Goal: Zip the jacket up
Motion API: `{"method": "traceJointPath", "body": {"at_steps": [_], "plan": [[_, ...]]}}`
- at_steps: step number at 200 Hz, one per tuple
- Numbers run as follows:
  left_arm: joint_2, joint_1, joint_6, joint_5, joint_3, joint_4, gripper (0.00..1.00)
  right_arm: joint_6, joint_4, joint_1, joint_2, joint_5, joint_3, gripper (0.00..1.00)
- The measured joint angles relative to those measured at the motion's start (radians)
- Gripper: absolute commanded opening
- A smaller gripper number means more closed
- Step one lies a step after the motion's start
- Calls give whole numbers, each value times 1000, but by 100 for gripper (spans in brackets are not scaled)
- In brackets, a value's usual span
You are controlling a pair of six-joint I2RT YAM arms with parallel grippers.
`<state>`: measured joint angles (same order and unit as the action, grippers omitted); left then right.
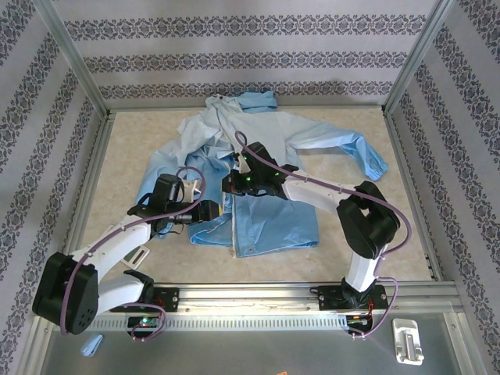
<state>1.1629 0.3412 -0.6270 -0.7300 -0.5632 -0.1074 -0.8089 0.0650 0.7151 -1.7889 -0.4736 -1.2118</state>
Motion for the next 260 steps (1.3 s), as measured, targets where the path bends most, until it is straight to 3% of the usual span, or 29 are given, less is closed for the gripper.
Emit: {"method": "traceJointPath", "body": {"at_steps": [58,141,217,240,260], "plan": [[38,0,-165,-86,78,221,42,-41,-98,-13,5,-45,64,0],[88,-1,-267,-51,98,342,46,-56,-174,-47,8,-67,132,0],[276,10,-373,-54,142,554,44,-57,-178,-59,10,-67,206,0],[311,24,-406,-58,143,628,38,-57,-190,-64,10,-67,206,0],[332,26,-435,-67,145,686,24,-58,-194,-67,10,-67,206,0]]}}
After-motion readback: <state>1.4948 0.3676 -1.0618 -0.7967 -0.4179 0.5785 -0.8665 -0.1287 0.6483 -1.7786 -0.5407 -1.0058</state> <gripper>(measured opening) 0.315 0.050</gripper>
